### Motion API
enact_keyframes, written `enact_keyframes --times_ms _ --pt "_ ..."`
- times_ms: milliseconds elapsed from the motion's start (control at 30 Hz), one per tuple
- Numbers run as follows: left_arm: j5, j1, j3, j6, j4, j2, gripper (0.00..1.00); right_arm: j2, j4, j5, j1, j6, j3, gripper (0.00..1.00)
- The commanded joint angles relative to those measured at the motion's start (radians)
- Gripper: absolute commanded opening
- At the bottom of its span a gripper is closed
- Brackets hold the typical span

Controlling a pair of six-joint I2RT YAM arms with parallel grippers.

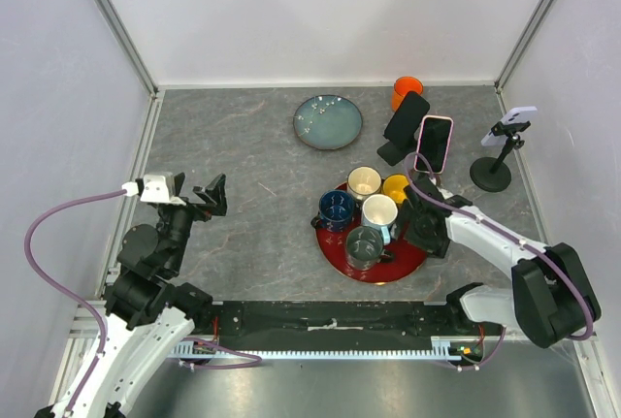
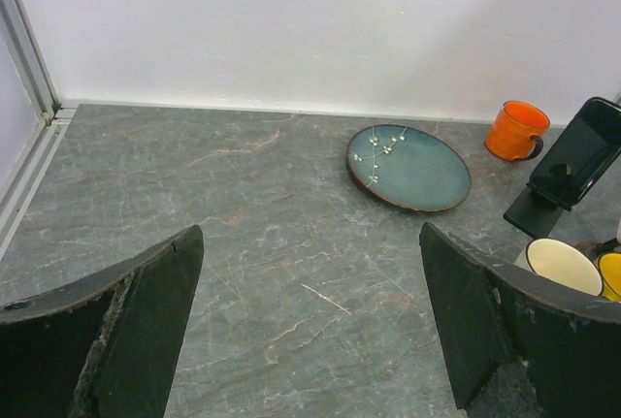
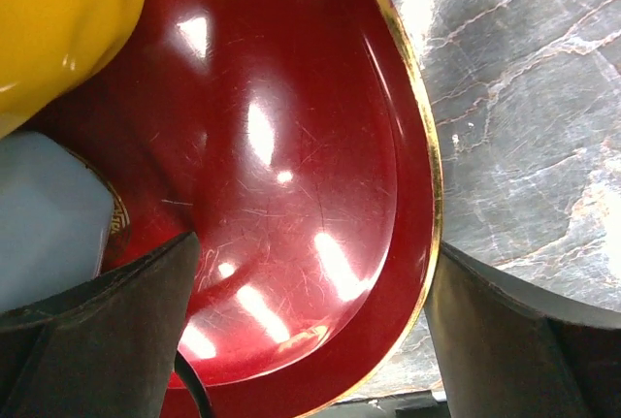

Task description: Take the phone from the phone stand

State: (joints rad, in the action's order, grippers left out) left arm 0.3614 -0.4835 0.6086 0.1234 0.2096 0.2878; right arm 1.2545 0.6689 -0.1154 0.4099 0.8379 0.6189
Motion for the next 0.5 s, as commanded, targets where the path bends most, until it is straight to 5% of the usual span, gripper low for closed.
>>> enact_keyframes --times_ms 0,467 --pt "-0.009 0.006 0.029 0.028 -0.012 -0.013 0.99 0.045 -0.138 0.056 0.043 0.108 0.051 0.98" --pt "-0.018 0.008 0.025 0.036 -0.012 -0.004 0.99 0.327 -0.328 0.040 0.262 0.202 0.283 0.98"
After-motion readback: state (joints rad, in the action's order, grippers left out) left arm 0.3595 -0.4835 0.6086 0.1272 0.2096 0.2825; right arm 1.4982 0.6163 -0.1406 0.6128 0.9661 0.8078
